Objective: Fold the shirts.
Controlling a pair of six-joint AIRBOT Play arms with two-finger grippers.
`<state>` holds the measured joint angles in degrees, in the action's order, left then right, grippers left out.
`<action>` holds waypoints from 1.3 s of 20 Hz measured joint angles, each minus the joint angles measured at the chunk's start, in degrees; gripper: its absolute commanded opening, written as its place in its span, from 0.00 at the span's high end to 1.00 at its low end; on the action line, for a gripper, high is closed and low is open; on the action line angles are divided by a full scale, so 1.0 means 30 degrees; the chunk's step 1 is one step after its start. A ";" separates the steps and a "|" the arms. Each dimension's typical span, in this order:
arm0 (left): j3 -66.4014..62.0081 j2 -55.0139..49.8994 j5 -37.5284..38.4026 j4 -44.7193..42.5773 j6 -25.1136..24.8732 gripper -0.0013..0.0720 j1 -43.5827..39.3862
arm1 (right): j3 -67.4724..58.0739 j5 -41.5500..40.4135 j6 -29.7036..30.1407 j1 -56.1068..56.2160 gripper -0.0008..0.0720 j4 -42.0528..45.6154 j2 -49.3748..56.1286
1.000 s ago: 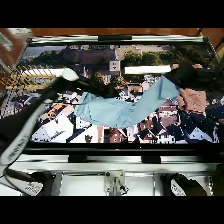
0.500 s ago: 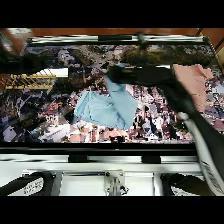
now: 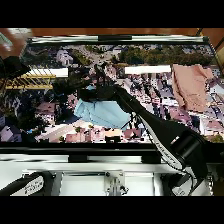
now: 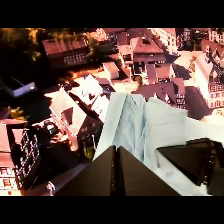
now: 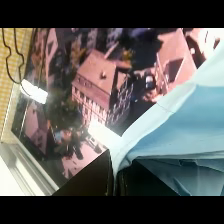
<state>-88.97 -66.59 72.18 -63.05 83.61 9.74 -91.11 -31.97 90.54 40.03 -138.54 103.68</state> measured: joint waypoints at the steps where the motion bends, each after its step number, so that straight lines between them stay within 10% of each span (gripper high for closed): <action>1: 0.0029 -0.0058 0.0029 -0.0015 -0.0022 0.94 0.0029 | -0.0051 0.0095 -0.0168 0.0066 0.37 -0.0109 0.0160; 2: 0.0073 -0.0102 0.0036 -0.0044 -0.0066 0.94 0.0051 | -0.0080 0.0117 -0.0277 0.0138 0.22 -0.0211 0.0262; 17: 0.0874 -0.0474 -0.0248 -0.0058 -0.0576 0.94 0.0073 | 0.1596 -1.3733 -0.1486 -0.7817 0.08 0.8728 -0.4233; 26: 0.0889 -0.0474 -0.0255 -0.0058 -0.0678 0.94 0.0073 | 0.8524 -0.9573 -0.0182 -0.9398 0.08 0.4087 -0.3832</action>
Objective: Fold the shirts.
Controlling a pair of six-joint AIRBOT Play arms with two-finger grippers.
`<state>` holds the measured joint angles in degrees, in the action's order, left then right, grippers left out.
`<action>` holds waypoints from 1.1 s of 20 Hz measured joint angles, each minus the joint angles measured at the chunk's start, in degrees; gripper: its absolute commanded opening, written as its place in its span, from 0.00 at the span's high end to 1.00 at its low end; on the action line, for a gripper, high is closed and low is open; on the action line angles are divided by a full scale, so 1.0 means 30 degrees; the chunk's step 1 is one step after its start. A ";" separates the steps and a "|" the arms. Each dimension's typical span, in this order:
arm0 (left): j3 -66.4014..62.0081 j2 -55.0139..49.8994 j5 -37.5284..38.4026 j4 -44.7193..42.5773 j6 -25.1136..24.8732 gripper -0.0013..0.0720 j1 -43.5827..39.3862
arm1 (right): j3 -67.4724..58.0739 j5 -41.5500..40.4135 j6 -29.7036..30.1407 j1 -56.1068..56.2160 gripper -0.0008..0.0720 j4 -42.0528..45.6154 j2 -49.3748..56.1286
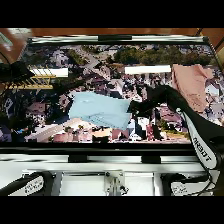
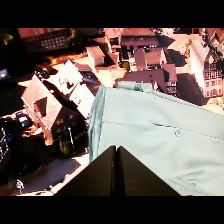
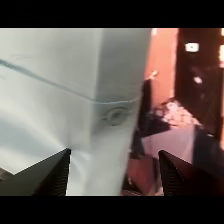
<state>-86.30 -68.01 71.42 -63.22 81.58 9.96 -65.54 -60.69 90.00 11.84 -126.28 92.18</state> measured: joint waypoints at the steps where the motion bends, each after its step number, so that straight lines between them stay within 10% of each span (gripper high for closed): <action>1: 0.0000 0.0000 0.0000 0.0000 -0.0015 0.94 0.0000 | 0.0189 0.0568 0.0255 0.0211 0.08 -0.0379 0.0226; 3: 0.0000 0.0000 -0.0007 0.0007 -0.0036 0.94 0.0000 | 0.0408 0.1574 0.0576 0.0459 0.12 -0.1333 0.0590; 6: 0.0000 0.0000 -0.0007 0.0000 -0.0036 0.94 0.0000 | 0.0612 0.2477 0.0962 0.0772 0.92 -0.2608 0.1231; 22: 0.0000 0.0000 0.0007 0.0066 0.0189 0.94 -0.0087 | -1.1482 0.1938 0.4554 -0.4561 0.92 -0.4685 0.1668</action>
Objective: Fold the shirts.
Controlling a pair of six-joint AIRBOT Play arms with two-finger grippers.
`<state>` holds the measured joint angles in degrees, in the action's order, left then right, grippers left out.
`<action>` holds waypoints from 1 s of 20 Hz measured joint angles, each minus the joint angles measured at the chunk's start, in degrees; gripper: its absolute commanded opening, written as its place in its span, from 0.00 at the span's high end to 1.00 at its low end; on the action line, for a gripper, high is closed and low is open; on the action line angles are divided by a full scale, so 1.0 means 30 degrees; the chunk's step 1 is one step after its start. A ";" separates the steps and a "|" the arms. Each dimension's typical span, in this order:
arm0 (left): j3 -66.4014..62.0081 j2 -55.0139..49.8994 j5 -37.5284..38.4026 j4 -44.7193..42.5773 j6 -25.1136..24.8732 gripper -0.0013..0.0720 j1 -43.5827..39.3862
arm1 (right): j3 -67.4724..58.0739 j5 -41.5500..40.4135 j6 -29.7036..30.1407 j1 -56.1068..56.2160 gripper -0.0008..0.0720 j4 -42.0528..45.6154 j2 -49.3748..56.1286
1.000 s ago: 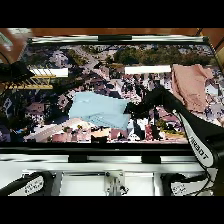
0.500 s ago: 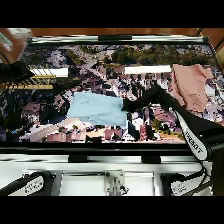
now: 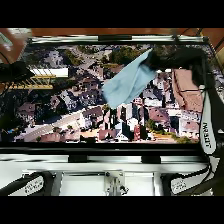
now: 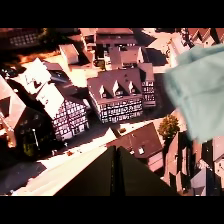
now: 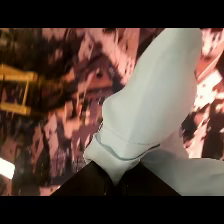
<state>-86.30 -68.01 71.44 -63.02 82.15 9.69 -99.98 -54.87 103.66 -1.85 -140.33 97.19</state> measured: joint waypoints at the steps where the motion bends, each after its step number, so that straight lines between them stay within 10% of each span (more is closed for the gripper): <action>1: 0.0000 0.0000 0.0007 0.0007 0.0022 0.94 -0.0087 | -0.0342 0.0794 0.0015 -0.0481 0.92 0.0029 0.0022; 12: 0.0000 0.0000 0.0437 0.0007 0.0058 0.94 -0.2098 | -0.1916 1.5446 -0.0058 -0.3220 0.92 0.0073 0.2288; 20: 0.0000 -0.0015 0.0933 0.0000 0.0066 0.94 -0.2528 | -0.3534 2.0473 -0.0022 -0.3657 0.92 0.4393 0.4284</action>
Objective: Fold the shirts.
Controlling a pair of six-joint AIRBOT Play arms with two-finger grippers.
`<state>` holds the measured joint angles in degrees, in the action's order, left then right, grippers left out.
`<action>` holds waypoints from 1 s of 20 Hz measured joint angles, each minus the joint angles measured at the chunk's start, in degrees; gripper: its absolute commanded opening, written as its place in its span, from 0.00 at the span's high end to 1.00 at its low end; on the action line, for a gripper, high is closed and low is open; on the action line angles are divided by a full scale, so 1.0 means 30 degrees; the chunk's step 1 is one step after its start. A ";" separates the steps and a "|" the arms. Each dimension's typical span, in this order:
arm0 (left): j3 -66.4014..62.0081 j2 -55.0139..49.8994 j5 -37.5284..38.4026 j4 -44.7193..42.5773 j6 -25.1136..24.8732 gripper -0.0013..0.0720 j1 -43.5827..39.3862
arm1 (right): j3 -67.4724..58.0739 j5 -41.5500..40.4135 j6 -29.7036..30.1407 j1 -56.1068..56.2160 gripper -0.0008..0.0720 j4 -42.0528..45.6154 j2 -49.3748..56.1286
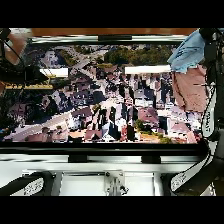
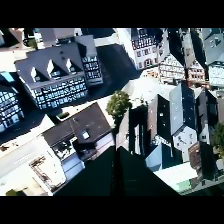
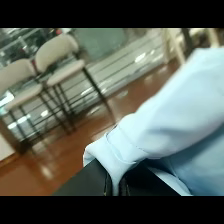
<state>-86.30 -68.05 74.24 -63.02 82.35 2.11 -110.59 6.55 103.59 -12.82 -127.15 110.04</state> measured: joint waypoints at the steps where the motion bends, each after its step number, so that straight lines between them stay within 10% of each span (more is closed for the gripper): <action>1: 0.0000 0.0000 0.0022 0.0000 0.0000 0.94 0.0000 | -0.0051 0.0452 0.0022 -0.0066 0.92 0.0525 0.0138; 11: 0.0000 -0.0022 0.0073 0.0000 0.0138 0.94 -0.0022 | -0.0153 0.1151 0.0182 -0.0903 0.92 0.2419 0.0525; 20: 0.0000 -0.0022 0.0678 -0.0007 0.0138 0.94 -0.0029 | -0.0160 -1.1489 -0.4255 -0.2841 0.92 0.5610 -0.2244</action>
<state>-86.30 -68.12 76.27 -63.05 82.76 2.02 -111.07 -27.92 90.83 -21.34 -110.32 103.31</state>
